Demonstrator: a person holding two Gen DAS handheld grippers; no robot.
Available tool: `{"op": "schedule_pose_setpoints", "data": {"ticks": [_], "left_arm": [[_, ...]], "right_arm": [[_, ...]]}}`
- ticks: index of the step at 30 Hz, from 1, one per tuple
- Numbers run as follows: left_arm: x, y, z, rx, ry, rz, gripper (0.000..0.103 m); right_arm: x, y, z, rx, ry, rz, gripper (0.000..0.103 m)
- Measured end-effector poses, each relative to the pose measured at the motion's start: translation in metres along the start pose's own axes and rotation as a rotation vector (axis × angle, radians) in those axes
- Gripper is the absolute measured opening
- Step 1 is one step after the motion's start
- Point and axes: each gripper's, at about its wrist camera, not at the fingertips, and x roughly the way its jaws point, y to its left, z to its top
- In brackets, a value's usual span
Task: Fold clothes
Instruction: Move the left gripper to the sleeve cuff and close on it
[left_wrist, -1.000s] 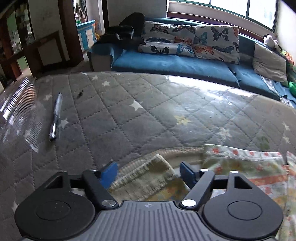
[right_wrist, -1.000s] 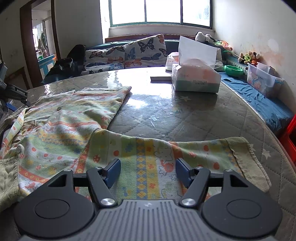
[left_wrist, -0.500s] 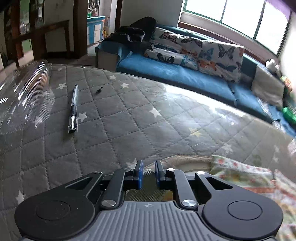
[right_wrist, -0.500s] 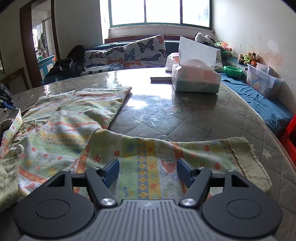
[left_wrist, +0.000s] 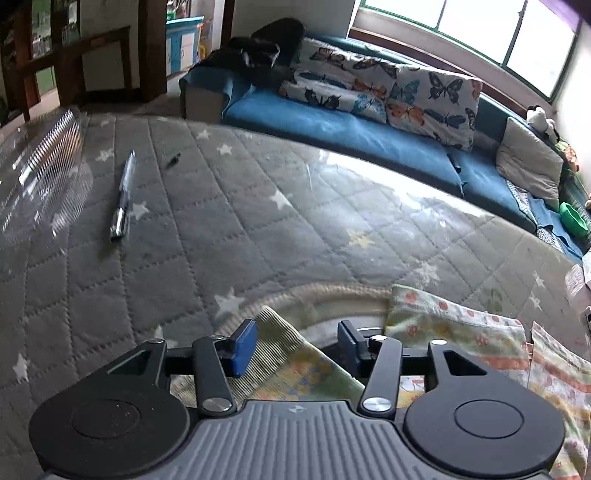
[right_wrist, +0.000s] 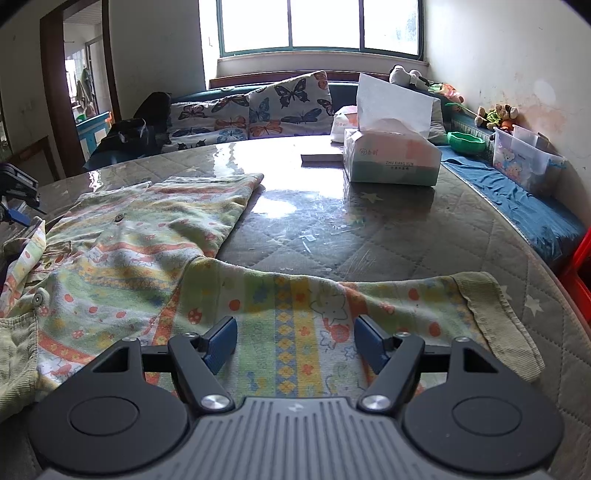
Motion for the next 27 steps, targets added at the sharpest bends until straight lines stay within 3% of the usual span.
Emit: {"op": "schedule_pose_setpoints", "data": {"ticks": [5,7,9,12,22,27], "left_arm": [[0.005,-0.009,-0.001,0.019,0.007,0.039,0.050],[0.006,-0.010,-0.001,0.028,0.006,0.049,0.040],[0.007,-0.009,-0.002,0.032,0.002,0.056,0.018],[0.007,-0.001,-0.002,0.017,0.002,0.040,0.005],[-0.042,0.037,-0.001,-0.050,-0.120,-0.049,0.000],[-0.050,0.033,-0.002,-0.022,-0.099,-0.090,0.001]], "right_arm": [[0.000,-0.001,-0.001,0.002,-0.003,0.004,0.074],[0.000,-0.001,-0.001,0.004,-0.005,0.004,0.074],[0.000,-0.001,-0.001,0.006,-0.006,0.004,0.074],[0.000,-0.001,-0.001,0.010,-0.008,0.005,0.074],[0.002,0.003,-0.002,0.004,-0.011,-0.014,0.074],[0.003,0.005,-0.002,0.000,-0.011,-0.025,0.075]]}}
